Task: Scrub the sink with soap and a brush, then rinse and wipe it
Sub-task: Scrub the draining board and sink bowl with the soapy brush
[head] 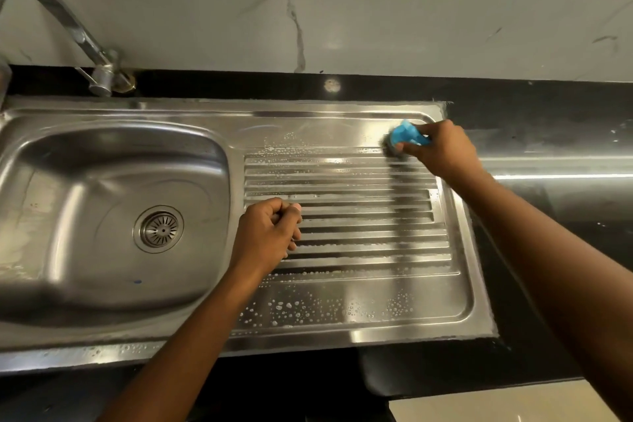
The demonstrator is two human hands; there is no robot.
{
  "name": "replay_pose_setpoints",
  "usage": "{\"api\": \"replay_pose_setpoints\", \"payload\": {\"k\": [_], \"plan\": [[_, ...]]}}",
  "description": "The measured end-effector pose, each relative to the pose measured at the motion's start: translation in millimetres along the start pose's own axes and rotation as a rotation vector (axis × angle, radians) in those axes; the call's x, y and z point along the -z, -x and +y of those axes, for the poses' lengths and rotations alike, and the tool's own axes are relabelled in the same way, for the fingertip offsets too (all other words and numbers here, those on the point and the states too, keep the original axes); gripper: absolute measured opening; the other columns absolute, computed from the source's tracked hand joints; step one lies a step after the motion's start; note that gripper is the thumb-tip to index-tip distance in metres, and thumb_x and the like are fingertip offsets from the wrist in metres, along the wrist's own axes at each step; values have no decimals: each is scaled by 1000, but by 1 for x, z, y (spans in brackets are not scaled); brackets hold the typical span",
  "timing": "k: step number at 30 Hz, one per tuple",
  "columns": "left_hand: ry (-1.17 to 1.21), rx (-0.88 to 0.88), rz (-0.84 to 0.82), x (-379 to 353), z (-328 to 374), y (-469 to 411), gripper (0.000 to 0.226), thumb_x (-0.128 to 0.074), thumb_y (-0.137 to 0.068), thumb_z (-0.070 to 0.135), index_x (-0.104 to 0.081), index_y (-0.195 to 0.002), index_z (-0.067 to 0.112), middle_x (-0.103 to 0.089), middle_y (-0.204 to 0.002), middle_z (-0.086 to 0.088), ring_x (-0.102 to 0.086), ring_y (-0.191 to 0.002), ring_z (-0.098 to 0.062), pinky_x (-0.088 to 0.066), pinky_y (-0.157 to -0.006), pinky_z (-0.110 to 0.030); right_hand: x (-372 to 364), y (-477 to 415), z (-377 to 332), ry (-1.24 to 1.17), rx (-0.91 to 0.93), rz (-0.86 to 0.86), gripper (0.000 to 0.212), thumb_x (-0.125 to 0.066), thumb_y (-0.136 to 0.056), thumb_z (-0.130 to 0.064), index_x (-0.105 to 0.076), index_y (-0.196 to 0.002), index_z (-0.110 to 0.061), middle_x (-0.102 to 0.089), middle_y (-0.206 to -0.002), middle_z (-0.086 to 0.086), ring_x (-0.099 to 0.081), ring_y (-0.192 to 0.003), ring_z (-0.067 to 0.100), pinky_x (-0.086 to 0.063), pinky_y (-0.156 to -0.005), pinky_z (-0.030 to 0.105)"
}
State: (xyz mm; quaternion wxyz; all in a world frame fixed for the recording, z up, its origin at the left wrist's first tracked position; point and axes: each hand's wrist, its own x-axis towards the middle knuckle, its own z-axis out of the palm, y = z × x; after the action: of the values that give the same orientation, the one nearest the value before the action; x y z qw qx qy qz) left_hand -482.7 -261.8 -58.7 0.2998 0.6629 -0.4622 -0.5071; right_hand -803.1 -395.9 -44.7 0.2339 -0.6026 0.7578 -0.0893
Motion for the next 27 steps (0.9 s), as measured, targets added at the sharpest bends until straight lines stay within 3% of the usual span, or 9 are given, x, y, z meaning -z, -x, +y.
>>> {"api": "replay_pose_setpoints", "payload": {"k": [5, 12, 16, 20, 24, 27], "plan": [[-2, -3, 10, -2, -1, 2, 30, -62, -106, 28, -72, -83, 12, -74, -68, -6, -68, -56, -19, -54, -53, -28, -1, -20, -11, -79, -59, 77, 65, -78, -84, -59, -67, -137, -22, -74, -120, 2, -68, -98, 17, -57, -85, 38], [-8, -1, 13, -5, -1, 3, 30, -62, -106, 28, -72, -83, 11, -74, -69, -6, -69, -56, -19, -54, -55, -29, -16, -1, -26, -87, 77, -81, 60, -77, -88, -49, -67, -136, -15, -74, -122, 4, -67, -95, 16, -56, -89, 33], [-2, 2, -5, -11, 0, 1, 30, -62, -106, 27, -72, -83, 11, -74, -68, -6, -68, -55, -18, -52, -54, -27, 5, 11, 14, -11, 19, -27, 63, -78, -85, -56, -69, -134, -17, -75, -115, 5, -70, -94, 19, -60, -87, 41], [10, 6, -8, -11, 1, 1, 30, -62, -106, 28, -72, -84, 11, -74, -68, -5, -68, -56, -18, -52, -53, -27, 21, -1, 29, 30, -74, 32, 73, -75, -82, -63, -65, -138, -17, -74, -120, 7, -71, -98, 22, -61, -89, 48], [4, 2, 7, -8, 0, 2, 30, -62, -106, 28, -72, -83, 11, -74, -68, -5, -68, -56, -18, -52, -53, -26, 14, -16, 13, -45, -86, 95, 71, -77, -84, -60, -63, -140, -19, -73, -124, 5, -70, -101, 20, -60, -91, 44], [-7, 1, 9, -7, -1, 2, 29, -62, -106, 28, -73, -83, 12, -74, -68, -5, -69, -56, -18, -52, -53, -26, 5, -23, -7, -114, -51, 34, 68, -78, -85, -57, -65, -139, -17, -72, -126, 5, -69, -104, 18, -59, -95, 42]]}}
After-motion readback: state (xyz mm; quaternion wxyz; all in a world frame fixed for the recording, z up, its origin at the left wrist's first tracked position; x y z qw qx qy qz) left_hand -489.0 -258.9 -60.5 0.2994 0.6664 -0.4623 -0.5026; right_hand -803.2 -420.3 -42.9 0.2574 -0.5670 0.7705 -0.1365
